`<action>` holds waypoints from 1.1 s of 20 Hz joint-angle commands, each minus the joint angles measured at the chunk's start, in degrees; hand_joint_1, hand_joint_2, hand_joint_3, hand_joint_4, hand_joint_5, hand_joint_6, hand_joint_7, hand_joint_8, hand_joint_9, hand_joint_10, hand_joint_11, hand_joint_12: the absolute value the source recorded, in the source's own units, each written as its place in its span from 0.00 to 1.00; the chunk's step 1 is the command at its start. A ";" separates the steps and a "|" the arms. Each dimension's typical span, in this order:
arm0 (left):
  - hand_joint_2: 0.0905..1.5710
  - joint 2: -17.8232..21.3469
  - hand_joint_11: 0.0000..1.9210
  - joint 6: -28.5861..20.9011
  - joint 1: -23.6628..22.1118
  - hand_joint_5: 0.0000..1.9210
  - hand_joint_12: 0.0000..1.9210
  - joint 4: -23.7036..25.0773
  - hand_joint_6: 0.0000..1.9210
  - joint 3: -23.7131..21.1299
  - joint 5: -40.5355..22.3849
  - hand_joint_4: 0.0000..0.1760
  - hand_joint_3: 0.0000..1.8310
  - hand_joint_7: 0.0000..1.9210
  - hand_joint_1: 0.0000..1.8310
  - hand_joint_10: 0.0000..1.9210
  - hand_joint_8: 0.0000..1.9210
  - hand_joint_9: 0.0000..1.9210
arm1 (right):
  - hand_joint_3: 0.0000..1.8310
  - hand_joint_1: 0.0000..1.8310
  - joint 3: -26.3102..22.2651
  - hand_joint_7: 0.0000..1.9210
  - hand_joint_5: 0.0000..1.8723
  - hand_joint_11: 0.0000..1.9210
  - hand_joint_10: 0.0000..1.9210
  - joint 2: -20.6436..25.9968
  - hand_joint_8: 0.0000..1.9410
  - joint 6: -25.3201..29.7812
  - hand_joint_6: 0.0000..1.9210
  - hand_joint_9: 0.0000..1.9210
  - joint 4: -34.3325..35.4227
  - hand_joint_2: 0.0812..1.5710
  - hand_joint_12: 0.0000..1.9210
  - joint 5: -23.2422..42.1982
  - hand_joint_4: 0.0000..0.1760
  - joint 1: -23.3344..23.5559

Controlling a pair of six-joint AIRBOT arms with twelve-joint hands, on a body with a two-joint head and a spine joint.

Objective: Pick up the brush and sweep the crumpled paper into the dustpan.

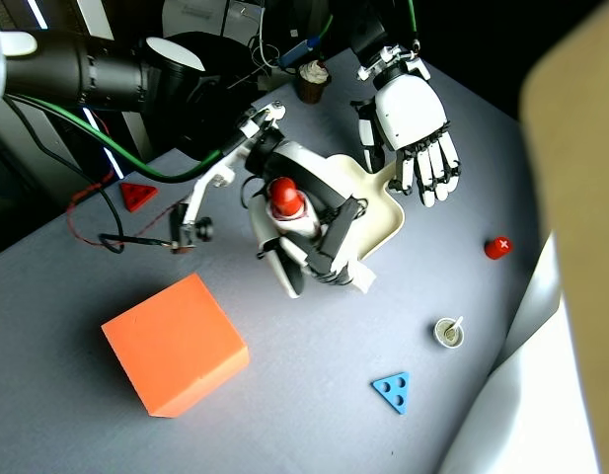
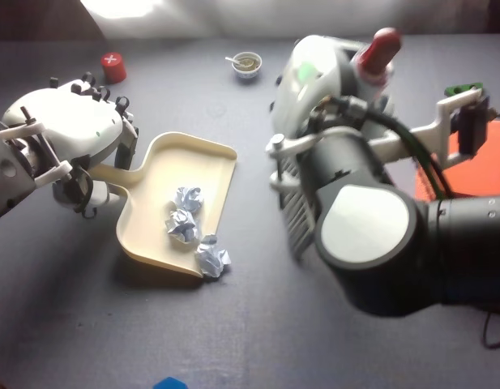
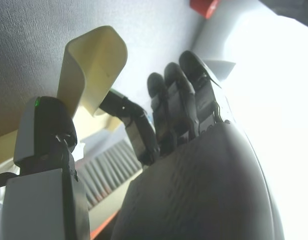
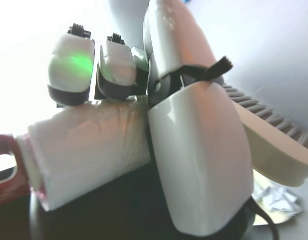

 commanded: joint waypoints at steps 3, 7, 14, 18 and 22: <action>0.71 0.34 0.00 0.14 -0.97 0.49 0.35 1.78 0.55 0.11 -5.07 0.00 0.00 0.20 0.59 0.00 0.00 0.15 | 0.00 0.83 -1.67 0.56 0.51 0.76 1.00 -0.48 1.00 -2.03 1.00 0.71 -3.80 0.77 1.00 -2.81 0.14 2.37; 0.72 0.29 0.00 0.14 -0.99 0.47 0.34 1.71 0.58 -0.01 -5.20 0.00 0.00 0.20 0.58 0.00 0.00 0.14 | 0.00 0.83 -0.59 0.58 0.52 0.76 1.00 -2.00 1.00 -2.25 1.00 0.71 -1.67 0.76 1.00 -2.83 0.08 2.96; 0.72 0.27 0.00 0.14 -1.02 0.46 0.37 1.64 0.58 0.06 -5.28 0.00 0.00 0.19 0.58 0.00 0.00 0.15 | 0.00 0.84 1.46 0.56 0.50 0.75 1.00 -4.96 1.00 -1.58 1.00 0.71 -2.31 0.77 1.00 -2.21 0.02 1.81; 0.72 -0.18 0.00 0.15 -1.09 0.47 0.34 1.65 0.57 0.28 -5.27 0.00 0.00 0.20 0.58 0.00 0.00 0.15 | 0.00 0.83 2.76 0.58 0.52 0.75 1.00 -6.36 1.00 1.20 1.00 0.71 -3.61 0.76 1.00 -1.60 0.00 1.43; 0.71 -0.72 0.00 0.19 -1.22 0.48 0.36 1.71 0.56 0.43 -5.25 0.00 0.00 0.20 0.58 0.00 0.00 0.15 | 0.00 0.83 3.18 0.57 0.51 0.75 1.00 -6.80 1.00 7.32 1.00 0.71 -7.39 0.78 1.00 -0.48 0.00 1.35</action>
